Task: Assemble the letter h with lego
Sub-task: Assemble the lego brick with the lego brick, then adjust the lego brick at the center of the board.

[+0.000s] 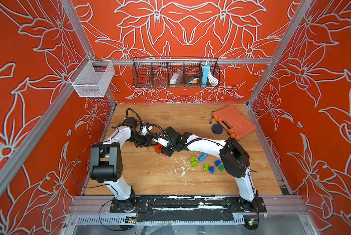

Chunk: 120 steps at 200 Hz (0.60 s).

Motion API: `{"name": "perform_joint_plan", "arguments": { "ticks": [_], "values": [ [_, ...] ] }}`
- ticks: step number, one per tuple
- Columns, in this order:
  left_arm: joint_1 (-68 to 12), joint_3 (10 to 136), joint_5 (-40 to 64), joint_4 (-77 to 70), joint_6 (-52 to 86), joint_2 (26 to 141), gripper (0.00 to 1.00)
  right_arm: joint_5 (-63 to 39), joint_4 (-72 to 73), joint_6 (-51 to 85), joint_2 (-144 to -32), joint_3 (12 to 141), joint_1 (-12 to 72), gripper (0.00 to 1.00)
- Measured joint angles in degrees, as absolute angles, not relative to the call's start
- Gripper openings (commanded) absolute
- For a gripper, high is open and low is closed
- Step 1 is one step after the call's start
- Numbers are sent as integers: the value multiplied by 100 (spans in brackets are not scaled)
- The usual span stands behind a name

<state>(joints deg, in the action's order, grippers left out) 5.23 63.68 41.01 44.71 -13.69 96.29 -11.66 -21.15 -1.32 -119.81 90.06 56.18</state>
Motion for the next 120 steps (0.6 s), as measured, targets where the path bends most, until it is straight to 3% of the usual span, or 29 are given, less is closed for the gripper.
{"name": "perform_joint_plan", "arguments": {
  "ticks": [78,120],
  "values": [
    [523,6361,4123,4466,-1393,9627,66,-1162,-1791,-139,-11889,8757,5618,20],
    [554,6407,4051,4558,-1409,9583,76,-1234,-1839,-163,-11920,8836,5605,20]
  ]
}}
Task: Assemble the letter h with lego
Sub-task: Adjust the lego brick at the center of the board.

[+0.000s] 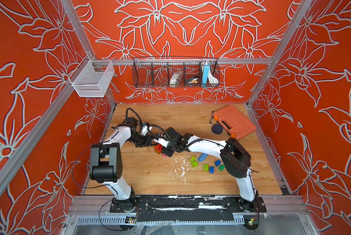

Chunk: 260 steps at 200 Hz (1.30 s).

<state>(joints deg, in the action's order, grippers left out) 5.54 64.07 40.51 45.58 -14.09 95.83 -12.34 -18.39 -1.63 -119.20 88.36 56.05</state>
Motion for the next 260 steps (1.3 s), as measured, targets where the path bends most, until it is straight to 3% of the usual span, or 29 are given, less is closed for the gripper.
{"name": "perform_joint_plan", "arguments": {
  "ticks": [32,96,156,225,260],
  "values": [
    [913,6687,4257,5052,-1306,9529,84,-1535,-1885,-84,-12033,9026,5542,20],
    [1745,7255,4458,5380,-1275,8755,86,-2565,-2119,388,-12490,9699,5452,23],
    [1865,7262,4469,5419,-1267,8674,86,-3844,-2403,1291,-13028,10328,5367,25],
    [1876,7076,4464,5384,-1284,8674,86,-4812,-2364,2027,-13552,10763,5061,37],
    [1881,7057,4469,5360,-1284,8674,86,-4917,-2364,2237,-13649,10803,4934,48]
  ]
}}
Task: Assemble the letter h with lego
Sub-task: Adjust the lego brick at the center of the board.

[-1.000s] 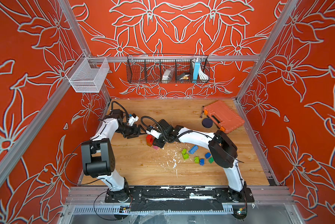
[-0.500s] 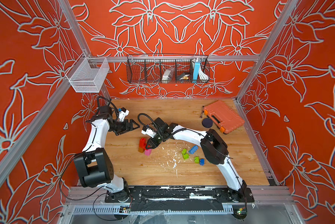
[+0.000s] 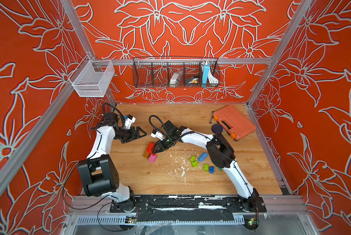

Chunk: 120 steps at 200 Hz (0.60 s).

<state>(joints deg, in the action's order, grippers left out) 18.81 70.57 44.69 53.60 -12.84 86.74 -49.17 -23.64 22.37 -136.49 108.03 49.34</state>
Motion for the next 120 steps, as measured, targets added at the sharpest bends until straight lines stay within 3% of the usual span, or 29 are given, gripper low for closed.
{"name": "perform_joint_plan", "arguments": {
  "ticks": [73,120],
  "values": [
    [1925,6952,4543,5260,-1284,8676,86,-4641,-2344,2196,-13426,10304,4604,51],
    [1872,6567,4506,5046,-1452,8670,85,-3083,-2849,1358,-11334,8547,4545,57]
  ]
}}
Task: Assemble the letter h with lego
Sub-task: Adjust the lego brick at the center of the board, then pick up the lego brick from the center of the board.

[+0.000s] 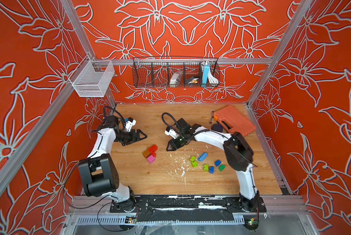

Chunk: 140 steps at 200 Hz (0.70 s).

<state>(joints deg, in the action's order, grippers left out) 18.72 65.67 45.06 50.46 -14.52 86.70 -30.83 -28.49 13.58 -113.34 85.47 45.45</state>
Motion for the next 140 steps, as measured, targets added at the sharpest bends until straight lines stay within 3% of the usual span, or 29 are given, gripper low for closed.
{"name": "perform_joint_plan", "arguments": {
  "ticks": [24,46,100,140],
  "values": [
    [1481,6383,4421,4978,-1712,8554,84,-2021,-3118,1048,-9996,7616,4541,60],
    [803,6246,4250,4928,-1970,8342,84,-1249,-3444,847,-9452,7015,4541,64],
    [213,6040,4193,4807,-2209,8178,84,-755,-4165,497,-9889,6796,4536,67],
    [213,6040,4209,4816,-2187,8232,85,-823,-4289,344,-10248,7087,4560,59]
  ]
}}
